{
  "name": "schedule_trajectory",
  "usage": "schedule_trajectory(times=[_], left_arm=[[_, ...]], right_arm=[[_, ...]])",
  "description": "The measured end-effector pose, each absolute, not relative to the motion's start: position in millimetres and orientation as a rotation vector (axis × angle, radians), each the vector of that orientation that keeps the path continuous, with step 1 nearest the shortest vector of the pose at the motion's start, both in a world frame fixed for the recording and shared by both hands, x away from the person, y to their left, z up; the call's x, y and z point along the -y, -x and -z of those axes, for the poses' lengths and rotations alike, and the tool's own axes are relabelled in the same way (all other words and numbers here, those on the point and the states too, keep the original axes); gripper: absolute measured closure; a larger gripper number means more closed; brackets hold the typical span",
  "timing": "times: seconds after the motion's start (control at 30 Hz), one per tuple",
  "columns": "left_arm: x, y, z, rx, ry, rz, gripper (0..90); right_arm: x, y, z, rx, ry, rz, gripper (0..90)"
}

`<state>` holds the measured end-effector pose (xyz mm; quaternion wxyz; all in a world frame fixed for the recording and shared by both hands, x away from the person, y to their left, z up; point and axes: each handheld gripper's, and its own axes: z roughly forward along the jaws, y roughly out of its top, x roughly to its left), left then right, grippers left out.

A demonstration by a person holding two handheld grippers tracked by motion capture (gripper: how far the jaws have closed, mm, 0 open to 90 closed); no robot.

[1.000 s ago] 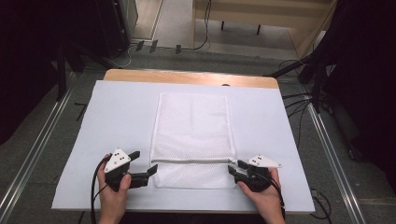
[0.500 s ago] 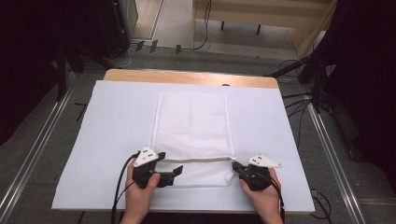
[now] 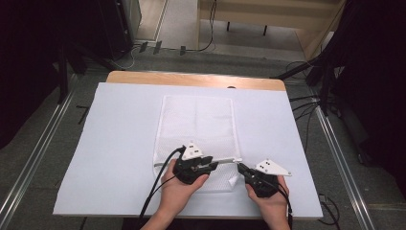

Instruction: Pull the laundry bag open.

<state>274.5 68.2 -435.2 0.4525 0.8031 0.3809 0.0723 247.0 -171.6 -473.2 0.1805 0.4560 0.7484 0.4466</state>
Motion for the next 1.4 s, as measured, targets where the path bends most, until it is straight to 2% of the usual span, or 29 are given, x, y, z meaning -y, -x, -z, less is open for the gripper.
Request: schedule_trajectory(times=[0.07,0.37,0.53,0.63,0.83,1.0,1.1,1.13,1.17,1.2,1.27,1.4], left_arm=[[-60,-279,436,-0.959,-1.975,-0.177,81.6],[-42,-287,446,-0.995,-2.028,-0.159,81.5],[-42,-289,437,-0.986,-1.973,-0.122,74.3],[-37,-289,431,-0.982,-1.952,-0.143,69.2],[-21,-290,423,-1.014,-1.923,-0.16,52.6],[-11,-294,425,-1.039,-1.914,-0.137,48.6],[-10,-295,427,-1.052,-1.927,-0.13,51.9],[-11,-295,428,-1.05,-1.929,-0.129,58.5],[-12,-296,427,-1.047,-1.93,-0.119,58.5],[-14,-297,427,-1.044,-1.921,-0.09,65.9],[-19,-298,426,-1.034,-1.911,-0.039,71.7],[-25,-297,424,-1.019,-1.909,-0.037,77.4]], right_arm=[[170,-246,471,-2.109,-1.276,-1.277,89.7],[167,-241,465,-2.09,-1.235,-1.324,89.9],[165,-242,465,-2.084,-1.232,-1.324,89.9],[164,-242,464,-2.084,-1.224,-1.325,89.8],[163,-242,465,-2.087,-1.221,-1.318,89.9],[163,-241,465,-2.094,-1.209,-1.314,89.9],[163,-241,465,-2.093,-1.21,-1.316,89.9],[163,-241,465,-2.094,-1.207,-1.313,89.9],[163,-241,465,-2.094,-1.207,-1.313,89.9],[163,-241,465,-2.095,-1.203,-1.311,89.9],[163,-241,465,-2.097,-1.206,-1.31,89.9],[164,-241,465,-2.088,-1.209,-1.308,89.9]])
